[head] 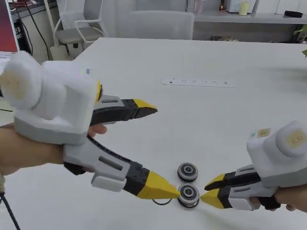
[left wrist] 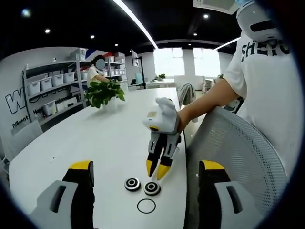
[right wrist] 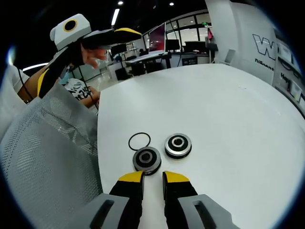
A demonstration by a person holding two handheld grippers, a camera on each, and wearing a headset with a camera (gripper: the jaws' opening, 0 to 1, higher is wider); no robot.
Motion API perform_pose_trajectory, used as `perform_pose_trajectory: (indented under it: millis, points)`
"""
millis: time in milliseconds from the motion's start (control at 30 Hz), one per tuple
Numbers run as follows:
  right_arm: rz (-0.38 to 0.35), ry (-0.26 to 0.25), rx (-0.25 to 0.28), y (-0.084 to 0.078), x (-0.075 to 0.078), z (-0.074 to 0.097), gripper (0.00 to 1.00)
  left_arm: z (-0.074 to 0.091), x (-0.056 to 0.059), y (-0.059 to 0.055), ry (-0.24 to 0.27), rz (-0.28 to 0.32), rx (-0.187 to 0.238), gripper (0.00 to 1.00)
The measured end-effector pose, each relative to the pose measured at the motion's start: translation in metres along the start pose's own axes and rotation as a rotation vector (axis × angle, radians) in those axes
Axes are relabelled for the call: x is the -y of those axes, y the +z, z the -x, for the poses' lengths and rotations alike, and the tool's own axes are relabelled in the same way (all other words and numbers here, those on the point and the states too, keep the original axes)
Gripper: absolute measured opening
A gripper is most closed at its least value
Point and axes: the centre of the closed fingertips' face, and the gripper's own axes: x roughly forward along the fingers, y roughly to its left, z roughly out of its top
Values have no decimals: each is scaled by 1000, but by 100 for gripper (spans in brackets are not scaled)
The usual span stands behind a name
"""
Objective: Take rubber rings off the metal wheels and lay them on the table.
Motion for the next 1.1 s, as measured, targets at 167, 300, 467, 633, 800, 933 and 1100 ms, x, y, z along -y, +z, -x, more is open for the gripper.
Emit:
perform_pose_trajectory:
  millis: [167,300,467,633,800,933,1100]
  points:
    - [6,8,-15,-4,-1,-2,13,-24,-5,-4,-14,-21,2,84]
    - [8,8,-19,-5,-1,-3,13,-41,-11,-13,10,-22,17,82]
    - [5,9,-17,-5,0,-4,13,-59,-13,-43,18,31,-27,78]
    - [4,12,-14,-5,-1,-4,13,-67,-7,-63,22,55,-47,73]
    - [6,14,-15,-5,-2,-5,13,-70,-2,-78,14,64,-76,64]
    - [9,17,-18,-6,-3,-6,13,-73,1,-88,4,79,-93,56]
    - [21,23,-32,-9,-5,-8,13,-76,3,-97,1,97,-110,48]
